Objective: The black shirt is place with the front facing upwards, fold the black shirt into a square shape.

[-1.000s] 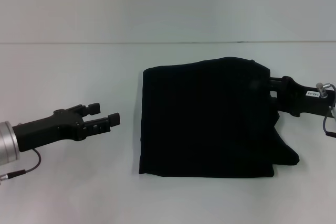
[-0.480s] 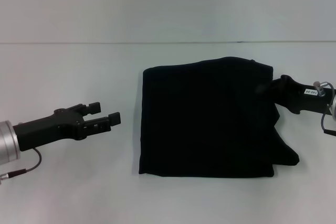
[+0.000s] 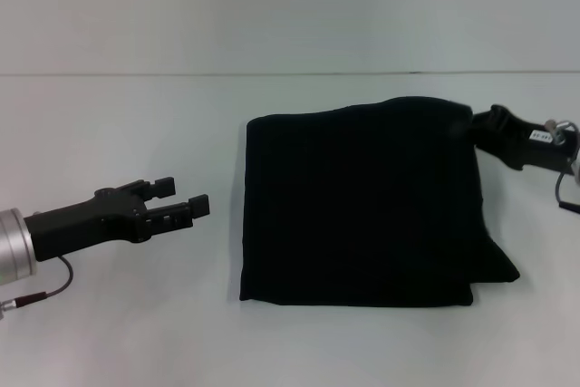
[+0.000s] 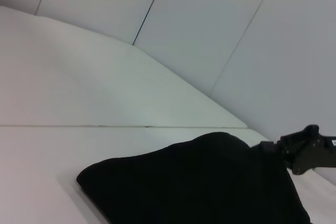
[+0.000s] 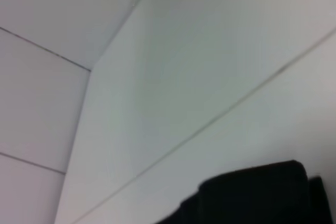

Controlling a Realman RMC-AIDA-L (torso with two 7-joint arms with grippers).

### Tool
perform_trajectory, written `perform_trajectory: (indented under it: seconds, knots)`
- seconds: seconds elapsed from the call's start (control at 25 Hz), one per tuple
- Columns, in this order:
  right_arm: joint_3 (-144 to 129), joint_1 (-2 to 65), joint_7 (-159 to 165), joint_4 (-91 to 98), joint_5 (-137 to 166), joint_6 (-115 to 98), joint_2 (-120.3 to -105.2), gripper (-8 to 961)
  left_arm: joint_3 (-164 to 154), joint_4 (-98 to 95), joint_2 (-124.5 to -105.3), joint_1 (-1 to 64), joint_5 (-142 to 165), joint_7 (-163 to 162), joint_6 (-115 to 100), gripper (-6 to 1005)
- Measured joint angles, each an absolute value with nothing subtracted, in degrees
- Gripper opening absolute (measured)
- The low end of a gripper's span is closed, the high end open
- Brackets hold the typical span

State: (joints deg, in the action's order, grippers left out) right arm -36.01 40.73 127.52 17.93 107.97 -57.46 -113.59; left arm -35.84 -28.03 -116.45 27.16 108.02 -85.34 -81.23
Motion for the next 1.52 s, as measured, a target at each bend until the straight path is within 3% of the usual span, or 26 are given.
perform_trajectory:
  seconds: [0.28, 0.6, 1.0, 1.24, 1.44, 1.52]
  knots:
    - [-36.2, 40.1, 127.0, 18.9, 107.5, -53.5, -113.69, 11, -35.9, -28.0, -116.58, 27.2, 108.1, -85.3, -81.0, 905]
    - [-36.8, 40.0, 125.4, 18.4, 107.6, -48.7, -115.21, 12, -36.1, -27.9, -116.88, 27.2, 108.1, -85.3, -81.0, 905]
    - [-35.7, 37.1, 123.4, 19.7, 106.8, -50.4, -115.35, 22, -35.4, -27.2, -117.31, 27.4, 107.8, -85.9, -78.4, 905]
    - [-33.1, 34.3, 121.2, 20.9, 104.7, -51.9, -114.43, 193, -34.7, -26.4, -117.8, 27.9, 106.4, -85.7, -77.1, 904]
    - [-32.4, 35.4, 121.4, 20.9, 104.6, -50.6, -112.31, 436, -34.3, -26.1, -118.37, 28.0, 104.8, -85.4, -76.5, 904]
    - [-33.0, 36.8, 121.6, 20.4, 104.7, -49.7, -111.87, 599, -34.0, -25.9, -118.63, 28.0, 104.7, -85.2, -76.3, 904]
